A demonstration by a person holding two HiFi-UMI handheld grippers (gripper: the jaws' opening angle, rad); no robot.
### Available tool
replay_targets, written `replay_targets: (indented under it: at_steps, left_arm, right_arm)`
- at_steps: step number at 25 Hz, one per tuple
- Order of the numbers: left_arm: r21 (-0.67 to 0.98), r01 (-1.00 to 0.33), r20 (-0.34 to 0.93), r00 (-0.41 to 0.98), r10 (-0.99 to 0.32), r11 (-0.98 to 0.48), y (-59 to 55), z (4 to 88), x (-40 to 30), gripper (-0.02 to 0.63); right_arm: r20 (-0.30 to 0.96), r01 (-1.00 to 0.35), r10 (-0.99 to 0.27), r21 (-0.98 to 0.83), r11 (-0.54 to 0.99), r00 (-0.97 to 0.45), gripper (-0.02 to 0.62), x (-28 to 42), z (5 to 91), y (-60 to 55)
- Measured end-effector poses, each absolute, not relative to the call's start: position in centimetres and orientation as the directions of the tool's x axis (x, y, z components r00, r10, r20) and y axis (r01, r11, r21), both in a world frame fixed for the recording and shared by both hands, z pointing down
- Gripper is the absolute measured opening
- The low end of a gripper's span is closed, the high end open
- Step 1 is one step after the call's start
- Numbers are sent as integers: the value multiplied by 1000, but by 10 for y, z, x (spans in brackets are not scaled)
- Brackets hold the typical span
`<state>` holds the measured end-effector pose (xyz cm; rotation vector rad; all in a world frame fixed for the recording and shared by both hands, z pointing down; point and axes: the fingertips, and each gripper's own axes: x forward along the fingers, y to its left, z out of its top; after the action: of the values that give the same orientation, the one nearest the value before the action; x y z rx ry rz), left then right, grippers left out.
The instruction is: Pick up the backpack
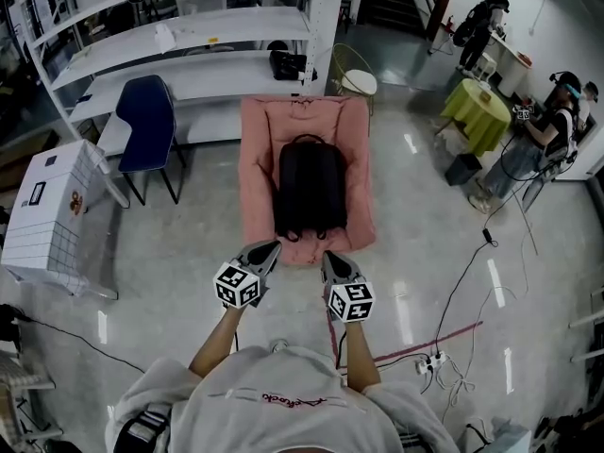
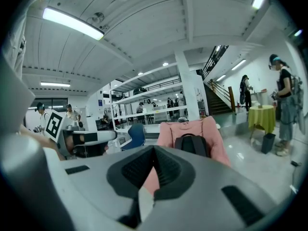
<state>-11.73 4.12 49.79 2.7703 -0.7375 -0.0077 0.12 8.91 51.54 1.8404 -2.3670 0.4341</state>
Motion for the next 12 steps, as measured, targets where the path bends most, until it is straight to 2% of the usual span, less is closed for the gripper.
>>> replay_targets:
  at_steps: [12]
  left_arm:
    - [217,-461,97,887,-451,-861,53,504,-107,14]
  right_arm:
    - [283,-966,-930,-170,194,-236,18,4,522,105]
